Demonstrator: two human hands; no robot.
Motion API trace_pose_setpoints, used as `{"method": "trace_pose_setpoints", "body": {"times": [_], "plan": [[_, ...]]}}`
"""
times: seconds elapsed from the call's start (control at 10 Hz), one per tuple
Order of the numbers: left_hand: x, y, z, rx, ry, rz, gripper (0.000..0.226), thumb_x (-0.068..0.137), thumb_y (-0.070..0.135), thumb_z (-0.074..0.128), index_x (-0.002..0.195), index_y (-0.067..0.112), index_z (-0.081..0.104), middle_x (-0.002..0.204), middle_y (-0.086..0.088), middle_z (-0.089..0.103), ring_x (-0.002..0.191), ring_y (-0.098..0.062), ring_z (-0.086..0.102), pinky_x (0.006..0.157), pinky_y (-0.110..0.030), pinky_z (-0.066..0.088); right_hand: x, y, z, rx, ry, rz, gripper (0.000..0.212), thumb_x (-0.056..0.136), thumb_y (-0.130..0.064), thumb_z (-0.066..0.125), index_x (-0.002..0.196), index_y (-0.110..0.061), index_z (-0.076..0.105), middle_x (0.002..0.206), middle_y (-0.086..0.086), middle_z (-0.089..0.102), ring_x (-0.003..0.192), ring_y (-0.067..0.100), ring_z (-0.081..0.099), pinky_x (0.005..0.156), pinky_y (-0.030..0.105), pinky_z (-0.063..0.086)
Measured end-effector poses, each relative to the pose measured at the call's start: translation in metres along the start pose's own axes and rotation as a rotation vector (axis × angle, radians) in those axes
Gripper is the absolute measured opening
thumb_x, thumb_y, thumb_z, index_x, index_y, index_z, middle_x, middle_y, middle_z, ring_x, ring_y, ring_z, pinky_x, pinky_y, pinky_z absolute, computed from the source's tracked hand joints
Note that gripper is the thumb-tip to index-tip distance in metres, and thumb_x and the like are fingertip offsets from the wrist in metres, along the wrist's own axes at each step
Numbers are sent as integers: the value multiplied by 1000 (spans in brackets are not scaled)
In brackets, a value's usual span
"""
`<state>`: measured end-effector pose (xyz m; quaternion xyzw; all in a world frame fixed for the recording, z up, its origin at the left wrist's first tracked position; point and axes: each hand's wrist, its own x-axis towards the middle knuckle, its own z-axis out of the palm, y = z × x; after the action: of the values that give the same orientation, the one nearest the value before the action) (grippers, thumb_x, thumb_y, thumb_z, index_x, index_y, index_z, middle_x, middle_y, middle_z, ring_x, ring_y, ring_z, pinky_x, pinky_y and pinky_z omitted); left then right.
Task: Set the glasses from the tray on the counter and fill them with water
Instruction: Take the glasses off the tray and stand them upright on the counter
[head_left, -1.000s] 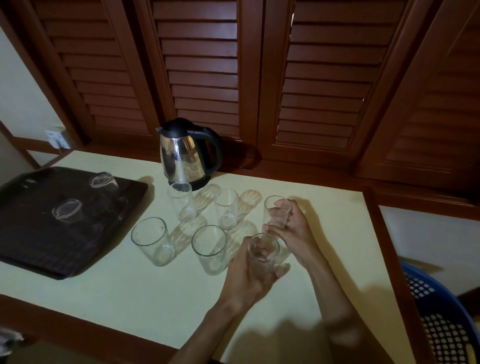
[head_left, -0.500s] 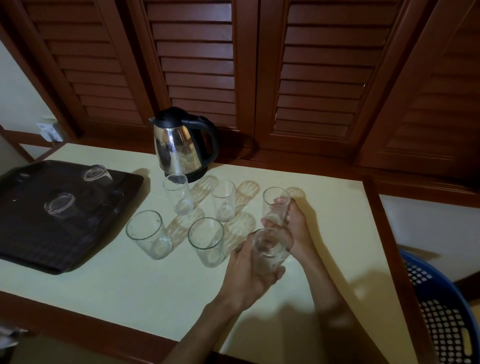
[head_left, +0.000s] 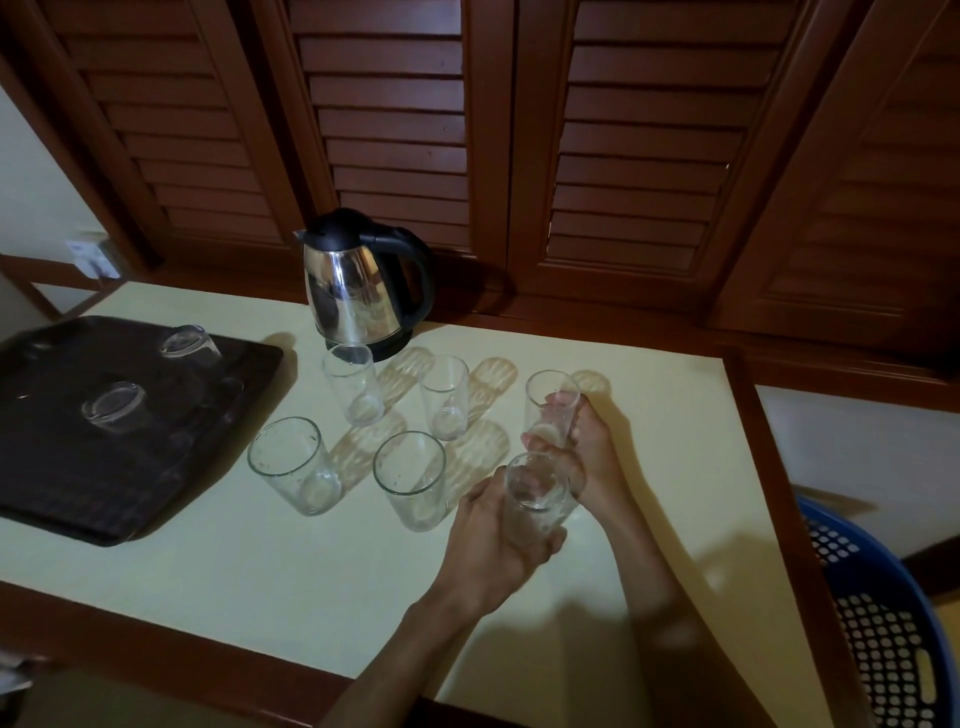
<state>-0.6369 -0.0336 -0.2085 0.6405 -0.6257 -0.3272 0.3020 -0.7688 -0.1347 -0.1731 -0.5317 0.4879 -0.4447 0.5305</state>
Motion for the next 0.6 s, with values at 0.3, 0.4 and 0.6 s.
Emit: {"method": "trace_pose_setpoints", "body": {"times": [0.3, 0.4, 0.6], "plan": [[-17, 33, -25, -264, 71, 87, 73, 68, 46, 92, 126, 29, 50, 117, 19, 65, 109, -6, 66, 88, -29, 57, -12, 2, -8, -29, 28, -62, 94, 39, -65, 95, 121, -41, 55, 132, 1, 59, 132, 29, 54, 109, 50, 46], [-24, 49, -38, -288, 68, 127, 82, 67, 37, 94, 131, 35, 43, 125, 20, 60, 120, 0, 58, 93, -14, 48, -24, -15, -17, -110, 99, -141, 89, 61, -34, 95, 137, -29, 49, 142, 0, 56, 139, 15, 48, 115, 34, 40], [-24, 83, -76, -345, 101, 242, 86, 67, 31, 96, 135, 34, 43, 135, 24, 54, 135, 4, 47, 104, -7, 37, -38, -73, -17, -92, 112, -331, 86, 71, -30, 90, 145, -21, 46, 145, -1, 56, 139, 5, 47, 116, 25, 34]]}}
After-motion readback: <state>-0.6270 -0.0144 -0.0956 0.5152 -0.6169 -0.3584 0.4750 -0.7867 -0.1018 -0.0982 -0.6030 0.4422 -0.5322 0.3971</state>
